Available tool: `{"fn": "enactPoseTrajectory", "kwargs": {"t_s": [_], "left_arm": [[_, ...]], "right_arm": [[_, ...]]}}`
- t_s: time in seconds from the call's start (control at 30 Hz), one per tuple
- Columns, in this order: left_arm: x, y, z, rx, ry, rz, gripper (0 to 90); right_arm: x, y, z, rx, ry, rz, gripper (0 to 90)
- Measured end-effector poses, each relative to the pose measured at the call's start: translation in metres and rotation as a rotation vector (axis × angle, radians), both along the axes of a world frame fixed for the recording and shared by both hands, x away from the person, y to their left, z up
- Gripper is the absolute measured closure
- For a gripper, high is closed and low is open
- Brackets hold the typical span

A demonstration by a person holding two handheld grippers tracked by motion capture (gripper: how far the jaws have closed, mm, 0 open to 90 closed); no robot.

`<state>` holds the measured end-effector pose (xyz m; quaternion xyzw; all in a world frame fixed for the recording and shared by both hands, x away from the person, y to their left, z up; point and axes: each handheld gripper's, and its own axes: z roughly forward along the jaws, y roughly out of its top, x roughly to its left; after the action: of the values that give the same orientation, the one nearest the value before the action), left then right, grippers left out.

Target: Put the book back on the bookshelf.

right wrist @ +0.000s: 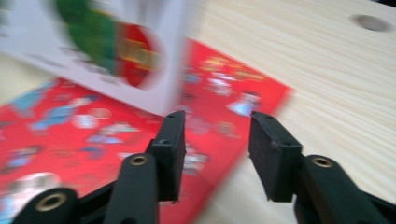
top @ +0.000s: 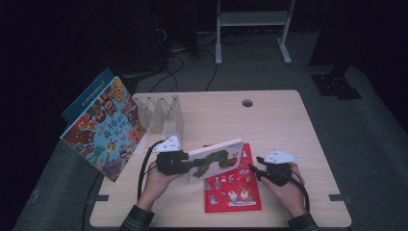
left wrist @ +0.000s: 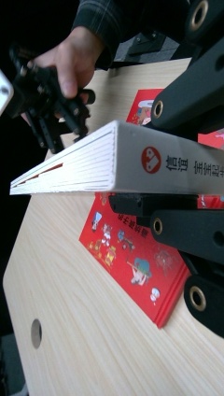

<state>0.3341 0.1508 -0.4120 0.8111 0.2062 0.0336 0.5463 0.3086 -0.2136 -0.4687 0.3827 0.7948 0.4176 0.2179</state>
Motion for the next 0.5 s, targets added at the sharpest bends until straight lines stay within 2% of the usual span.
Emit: {"fn": "enactPoseTrajectory", "kwargs": {"t_s": [0.23,0.27,0.5], "left_arm": [[0.000,0.018,0.006,-0.018,0.003,0.036,75.2],[-0.001,0.020,0.006,-0.020,0.001,0.041,75.2],[-0.002,0.043,0.010,-0.029,0.000,0.088,75.2]], "right_arm": [[0.023,-0.035,-0.010,-0.001,0.047,-0.137,44.8],[0.027,-0.040,-0.013,-0.004,0.068,-0.162,42.7],[0.046,-0.057,-0.026,-0.017,0.101,-0.239,40.0]]}}
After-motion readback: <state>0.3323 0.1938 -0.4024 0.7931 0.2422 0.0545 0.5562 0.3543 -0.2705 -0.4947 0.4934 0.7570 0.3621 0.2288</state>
